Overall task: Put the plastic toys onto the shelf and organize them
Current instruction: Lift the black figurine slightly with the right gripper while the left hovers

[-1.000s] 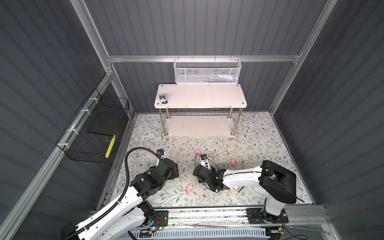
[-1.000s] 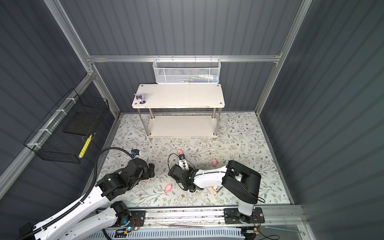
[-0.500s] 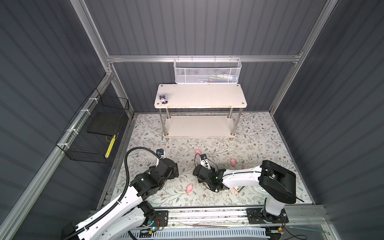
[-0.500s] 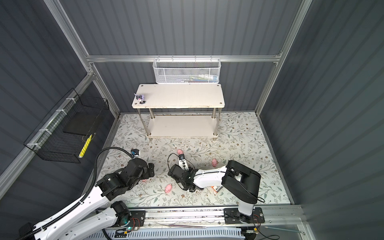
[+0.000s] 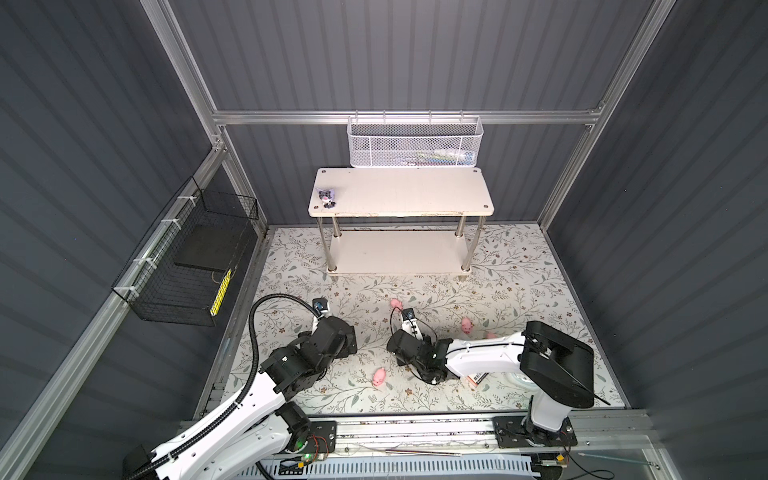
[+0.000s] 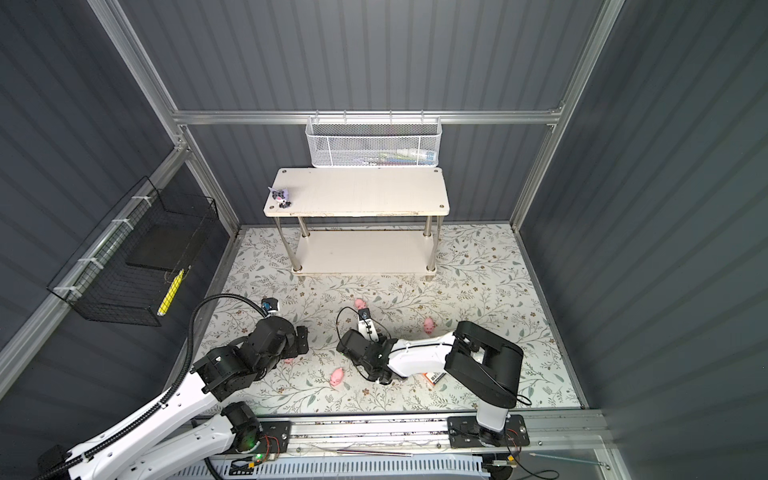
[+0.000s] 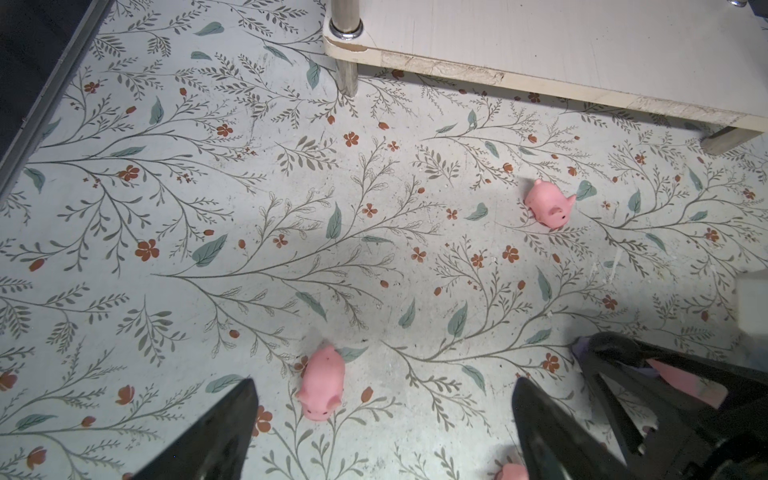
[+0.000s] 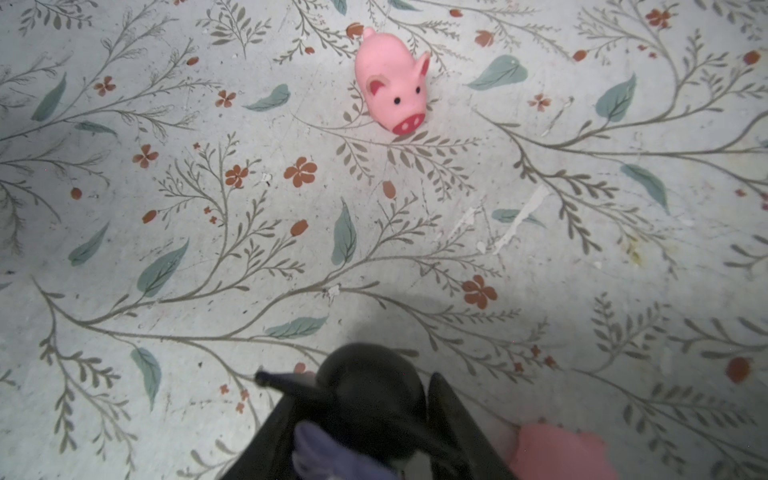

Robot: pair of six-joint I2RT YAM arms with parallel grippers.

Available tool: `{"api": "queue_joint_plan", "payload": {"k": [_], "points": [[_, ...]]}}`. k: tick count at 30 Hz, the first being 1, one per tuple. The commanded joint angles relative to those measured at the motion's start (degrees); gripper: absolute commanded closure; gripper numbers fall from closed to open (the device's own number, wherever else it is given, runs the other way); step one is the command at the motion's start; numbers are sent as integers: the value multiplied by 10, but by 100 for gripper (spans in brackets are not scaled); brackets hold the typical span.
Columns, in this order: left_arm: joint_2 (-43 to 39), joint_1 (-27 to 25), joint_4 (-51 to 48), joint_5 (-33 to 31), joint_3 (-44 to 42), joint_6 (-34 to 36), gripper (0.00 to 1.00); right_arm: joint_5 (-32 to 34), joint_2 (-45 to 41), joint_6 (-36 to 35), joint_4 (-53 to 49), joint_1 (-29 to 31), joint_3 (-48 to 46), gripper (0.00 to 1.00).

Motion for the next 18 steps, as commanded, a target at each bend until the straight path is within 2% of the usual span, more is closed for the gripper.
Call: {"api": "queue_joint_plan", "payload": {"k": [1, 18], "points": [[-4, 0, -19, -13, 16, 7, 4, 13, -24, -2, -2, -1, -9, 66], [-4, 0, -21, -15, 18, 10, 4, 19, -51, -19, -20, -2, -2, 66]]}}
